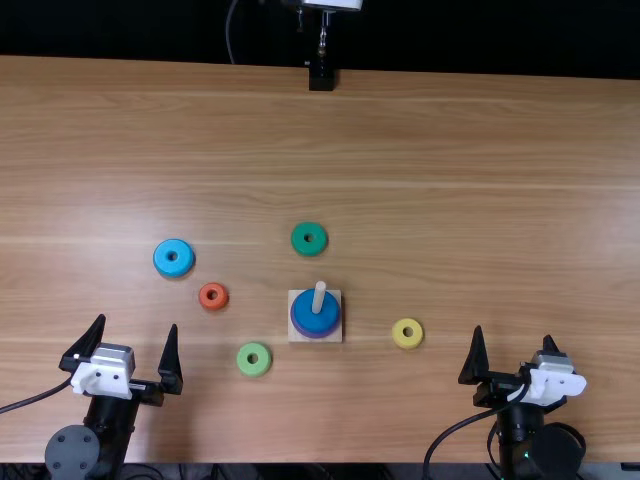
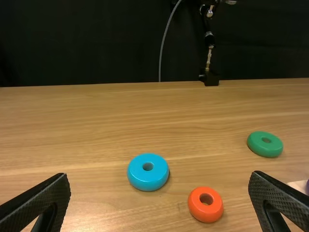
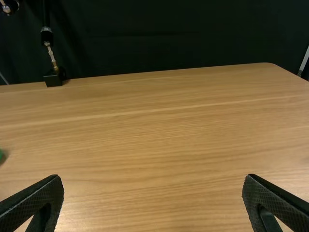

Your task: Build the Hanoi tower: stack the rings onto the peg from bottom to top in this color order: purple, dark blue, light blue, dark green, light green, yellow, orange.

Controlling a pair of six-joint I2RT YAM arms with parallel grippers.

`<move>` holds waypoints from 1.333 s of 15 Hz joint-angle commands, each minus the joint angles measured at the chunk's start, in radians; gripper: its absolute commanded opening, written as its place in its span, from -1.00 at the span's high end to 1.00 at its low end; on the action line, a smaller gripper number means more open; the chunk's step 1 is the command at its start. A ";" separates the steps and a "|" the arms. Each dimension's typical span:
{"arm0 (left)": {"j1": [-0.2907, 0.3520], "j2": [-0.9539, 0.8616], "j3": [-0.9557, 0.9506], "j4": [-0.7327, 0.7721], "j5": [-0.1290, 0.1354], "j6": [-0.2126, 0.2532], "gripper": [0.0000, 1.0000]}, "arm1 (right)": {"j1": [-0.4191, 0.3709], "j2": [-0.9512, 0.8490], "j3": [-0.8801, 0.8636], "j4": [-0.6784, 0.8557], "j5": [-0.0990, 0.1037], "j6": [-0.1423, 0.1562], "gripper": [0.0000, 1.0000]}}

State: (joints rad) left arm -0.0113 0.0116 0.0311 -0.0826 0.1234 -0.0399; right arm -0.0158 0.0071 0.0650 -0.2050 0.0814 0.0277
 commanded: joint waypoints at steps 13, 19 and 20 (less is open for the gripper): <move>-0.003 0.562 0.558 -0.101 0.000 -0.001 -1.00 | -0.001 -0.007 -0.050 -0.061 0.011 0.004 -1.00; -0.009 1.116 0.817 -0.190 -0.015 0.005 -1.00 | -0.001 -0.007 -0.050 -0.061 0.011 0.004 -1.00; -0.009 1.197 0.857 -0.203 -0.017 0.005 -1.00 | -0.001 -0.007 -0.050 -0.061 0.011 0.004 -1.00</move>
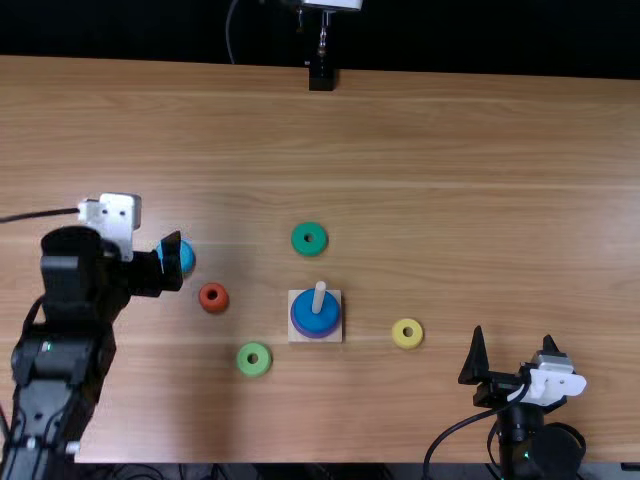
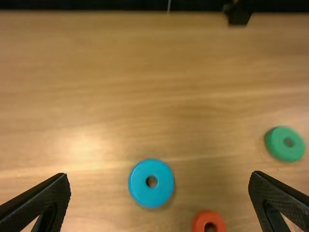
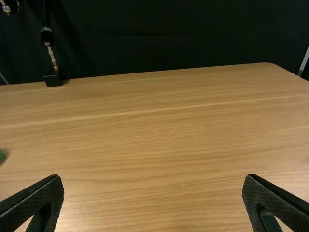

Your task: Build the Hanoi tower: stack the rings onto the peg from bottom to top in this color order: purple, dark blue, light blue, dark green, light green, yellow, orange.

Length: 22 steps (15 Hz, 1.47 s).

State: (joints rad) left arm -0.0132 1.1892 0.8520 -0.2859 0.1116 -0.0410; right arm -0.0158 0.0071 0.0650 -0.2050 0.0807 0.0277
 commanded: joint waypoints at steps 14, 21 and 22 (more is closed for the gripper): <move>-0.068 0.575 0.371 -0.379 -0.117 0.157 -1.00 | -0.001 -0.007 -0.050 -0.061 0.011 0.004 -1.00; -0.070 0.648 0.372 -0.364 -0.126 0.155 -1.00 | -0.001 -0.007 -0.050 -0.061 0.011 0.004 -1.00; -0.070 0.658 0.372 -0.362 -0.124 0.155 -1.00 | -0.001 -0.007 -0.050 -0.061 0.011 0.004 -1.00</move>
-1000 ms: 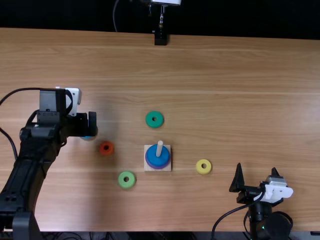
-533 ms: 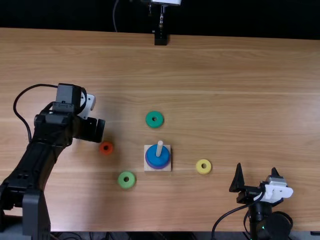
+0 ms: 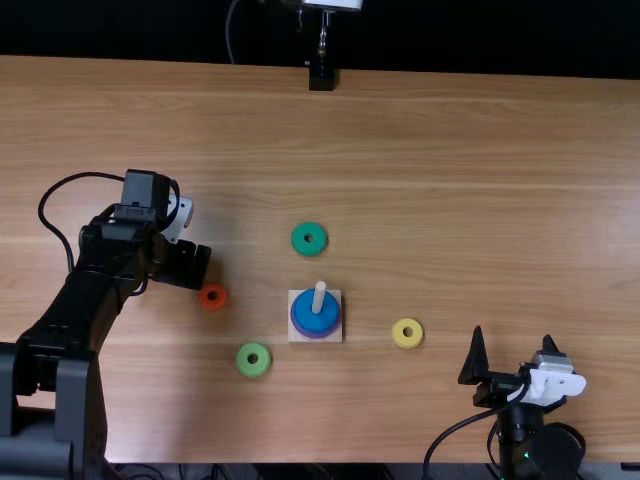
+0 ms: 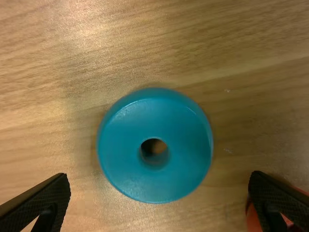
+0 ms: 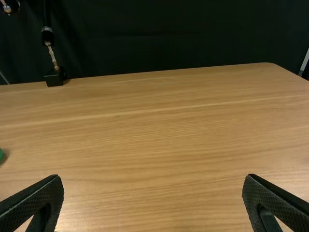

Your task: Build the Hanoi tower: stack the rings onto the peg from bottom to top in this color order: purple, dark blue, light blue, dark green, light green, yellow, orange.

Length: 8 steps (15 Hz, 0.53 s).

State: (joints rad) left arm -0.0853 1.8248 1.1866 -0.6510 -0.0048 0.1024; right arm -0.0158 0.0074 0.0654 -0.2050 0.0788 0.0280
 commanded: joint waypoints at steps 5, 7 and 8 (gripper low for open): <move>-0.005 0.045 0.039 0.009 -0.008 0.017 -1.00 | -0.001 -0.007 -0.050 -0.061 0.013 0.003 -1.00; -0.013 0.047 0.048 0.032 -0.014 0.017 -1.00 | -0.001 -0.007 -0.050 -0.061 0.013 0.003 -1.00; -0.013 0.047 0.048 0.040 -0.012 0.017 -1.00 | -0.001 -0.007 -0.050 -0.061 0.013 0.003 -1.00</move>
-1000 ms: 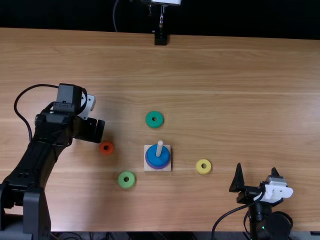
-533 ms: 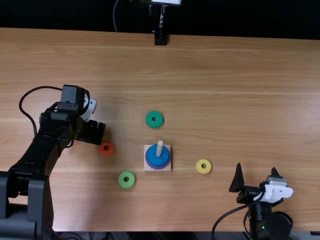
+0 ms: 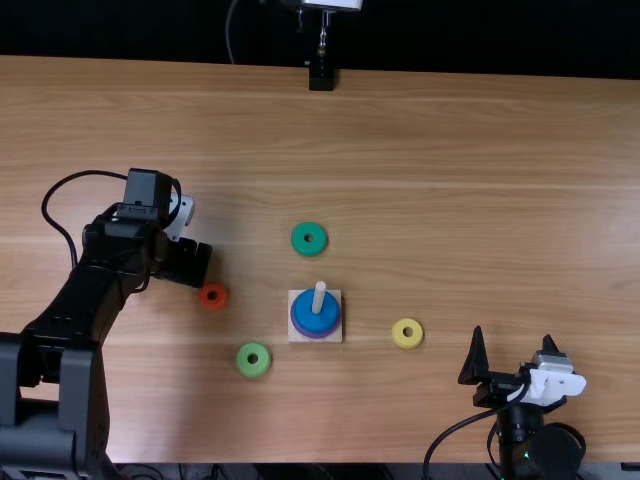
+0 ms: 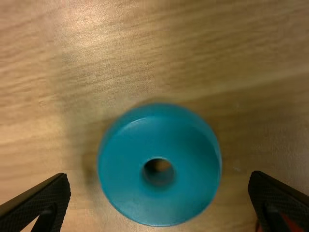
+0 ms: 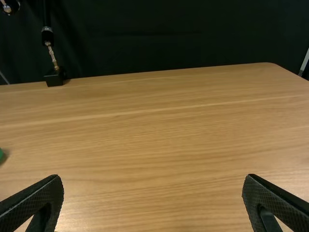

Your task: Build the Hanoi tower: stack the rings onto the peg from bottom to top in this color order: purple, dark blue, light blue, dark green, light green, yellow, orange.

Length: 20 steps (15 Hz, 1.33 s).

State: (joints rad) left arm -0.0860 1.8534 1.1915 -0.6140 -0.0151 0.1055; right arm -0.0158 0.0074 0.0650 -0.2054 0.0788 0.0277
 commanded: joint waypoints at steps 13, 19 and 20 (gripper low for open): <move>-0.012 0.021 0.034 0.036 -0.005 0.014 1.00 | -0.001 -0.007 -0.050 -0.061 0.013 0.004 -1.00; -0.012 0.013 0.045 0.029 -0.009 0.010 1.00 | -0.001 -0.007 -0.050 -0.061 0.013 0.004 -1.00; -0.012 0.010 0.046 0.034 0.002 0.009 0.97 | -0.001 -0.007 -0.050 -0.061 0.013 0.004 -1.00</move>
State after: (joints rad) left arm -0.0982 1.8523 1.2045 -0.5816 -0.0177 0.1074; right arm -0.0158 0.0071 0.0650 -0.2050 0.0784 0.0273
